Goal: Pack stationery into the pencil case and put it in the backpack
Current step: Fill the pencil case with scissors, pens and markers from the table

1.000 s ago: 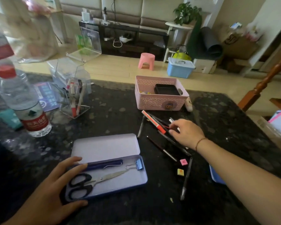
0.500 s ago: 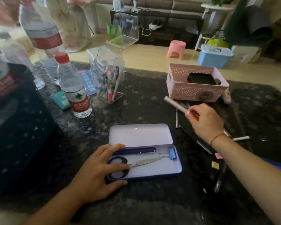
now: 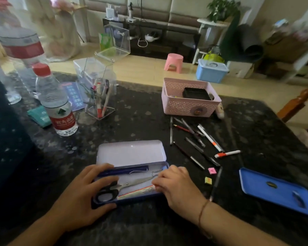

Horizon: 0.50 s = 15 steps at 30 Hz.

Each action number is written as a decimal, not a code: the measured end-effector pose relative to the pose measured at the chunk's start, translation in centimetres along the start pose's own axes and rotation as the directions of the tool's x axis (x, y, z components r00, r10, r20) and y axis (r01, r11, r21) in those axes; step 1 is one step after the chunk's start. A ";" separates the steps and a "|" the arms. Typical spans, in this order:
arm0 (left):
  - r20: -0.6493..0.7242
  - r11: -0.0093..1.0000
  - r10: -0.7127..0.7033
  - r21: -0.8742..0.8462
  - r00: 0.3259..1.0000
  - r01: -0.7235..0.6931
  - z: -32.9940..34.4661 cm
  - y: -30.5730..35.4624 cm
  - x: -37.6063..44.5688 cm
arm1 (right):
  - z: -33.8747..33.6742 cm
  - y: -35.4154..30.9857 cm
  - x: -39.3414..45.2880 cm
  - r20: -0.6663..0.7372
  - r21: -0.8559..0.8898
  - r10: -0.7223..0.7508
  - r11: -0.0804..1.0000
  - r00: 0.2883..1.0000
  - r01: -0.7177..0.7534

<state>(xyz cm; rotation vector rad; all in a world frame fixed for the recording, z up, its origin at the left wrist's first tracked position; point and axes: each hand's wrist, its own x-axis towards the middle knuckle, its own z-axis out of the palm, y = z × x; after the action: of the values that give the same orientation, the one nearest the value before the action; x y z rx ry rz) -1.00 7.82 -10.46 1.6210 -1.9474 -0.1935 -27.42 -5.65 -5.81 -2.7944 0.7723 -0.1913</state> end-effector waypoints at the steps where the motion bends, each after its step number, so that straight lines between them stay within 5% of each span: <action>1: -0.003 1.000 -0.002 -0.001 1.000 0.002 0.0 0.0 0.0 | 0.0 0.0 0.1 0.033 -0.020 0.000 1.000 0.999 0.000; 5: -0.020 1.000 -0.014 -0.025 1.000 0.014 0.1 -0.1 0.0 | -0.6 0.3 0.0 0.110 -0.056 -0.063 0.996 0.992 0.070; 8: -0.016 0.993 -0.071 -0.097 0.997 0.069 0.1 -0.2 -0.3 | -2.5 1.8 -0.4 -0.043 0.050 -0.066 0.996 0.997 0.068; 11: -0.028 0.987 -0.091 -0.132 0.995 0.087 0.3 -0.2 -0.3 | -4.5 6.5 -0.8 -0.278 0.087 0.147 0.988 0.949 -0.128; 15: -0.038 0.987 -0.088 -0.138 0.995 0.082 0.2 -0.1 -0.2 | -5.7 13.1 -2.1 -0.067 -0.015 0.503 0.863 0.861 -0.505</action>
<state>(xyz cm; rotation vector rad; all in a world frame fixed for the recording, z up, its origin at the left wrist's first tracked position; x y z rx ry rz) -0.99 7.95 -10.78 1.6058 -1.7934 -0.3151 -36.63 -16.55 -3.86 -2.5081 1.4978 -0.1675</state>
